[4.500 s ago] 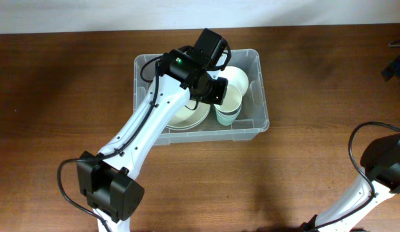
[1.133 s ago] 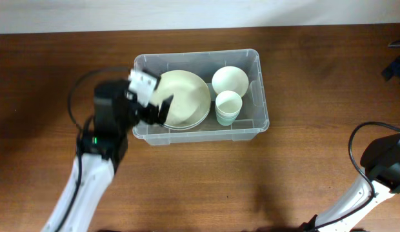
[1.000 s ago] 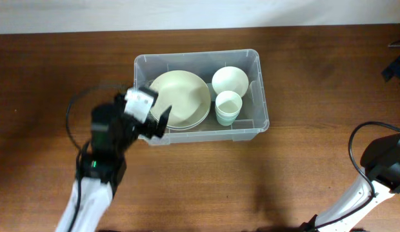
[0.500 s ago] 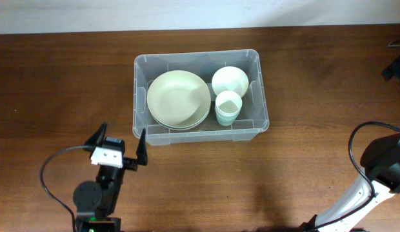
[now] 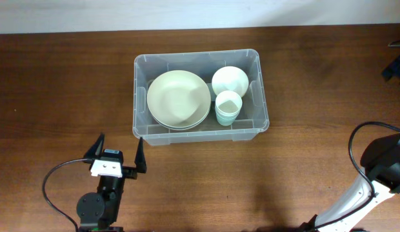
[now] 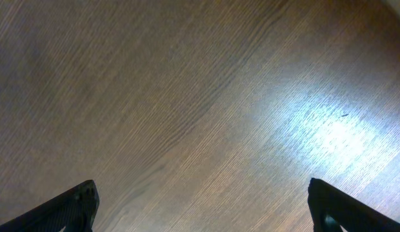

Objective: Pack container

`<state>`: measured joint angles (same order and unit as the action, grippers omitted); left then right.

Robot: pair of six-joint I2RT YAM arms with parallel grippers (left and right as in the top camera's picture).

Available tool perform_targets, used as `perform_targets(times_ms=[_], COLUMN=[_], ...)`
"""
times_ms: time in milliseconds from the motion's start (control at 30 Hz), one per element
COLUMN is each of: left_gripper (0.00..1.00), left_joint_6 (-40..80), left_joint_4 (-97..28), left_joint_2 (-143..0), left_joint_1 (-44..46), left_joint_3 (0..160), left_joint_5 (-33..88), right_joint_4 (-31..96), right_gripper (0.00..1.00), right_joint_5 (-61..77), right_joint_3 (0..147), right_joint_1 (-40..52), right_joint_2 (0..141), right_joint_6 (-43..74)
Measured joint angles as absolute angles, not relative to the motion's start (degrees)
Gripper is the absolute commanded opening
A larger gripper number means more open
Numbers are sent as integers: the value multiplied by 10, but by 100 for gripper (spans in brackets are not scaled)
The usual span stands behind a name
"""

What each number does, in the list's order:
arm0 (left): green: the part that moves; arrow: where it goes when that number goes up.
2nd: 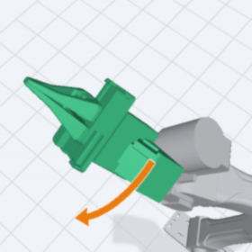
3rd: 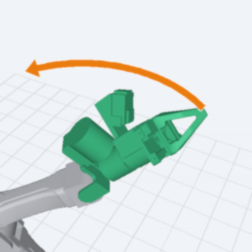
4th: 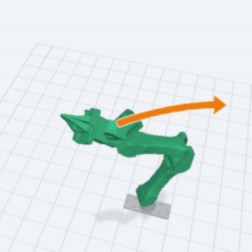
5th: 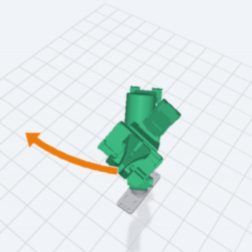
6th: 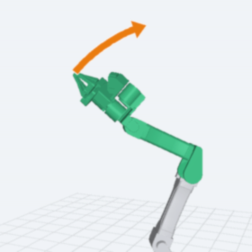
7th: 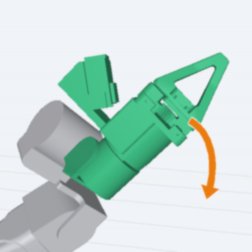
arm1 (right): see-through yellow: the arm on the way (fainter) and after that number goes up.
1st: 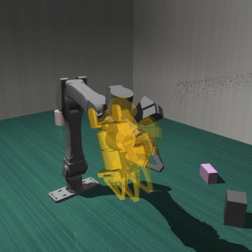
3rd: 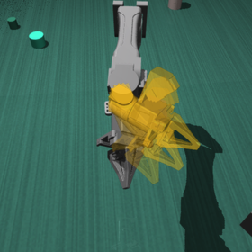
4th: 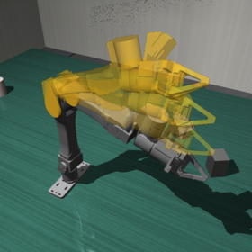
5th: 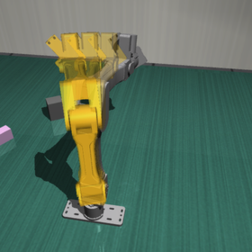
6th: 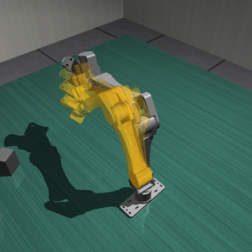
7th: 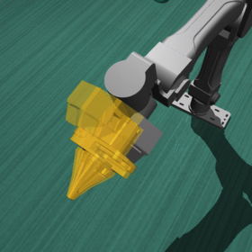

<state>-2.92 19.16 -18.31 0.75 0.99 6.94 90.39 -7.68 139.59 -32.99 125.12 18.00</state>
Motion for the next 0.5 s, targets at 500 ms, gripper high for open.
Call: perform_targets(times_ms=[500], left_gripper=[99], left_joint_6=[-27], left_joint_4=[23], left_joint_2=[-41], left_joint_1=[8], left_joint_3=[7], left_joint_5=[45], right_joint_4=[904], right_gripper=[99], right_joint_5=[-77], right_joint_3=[1396], right_joint_1=[-330], right_joint_2=[1251], right_joint_6=[180])
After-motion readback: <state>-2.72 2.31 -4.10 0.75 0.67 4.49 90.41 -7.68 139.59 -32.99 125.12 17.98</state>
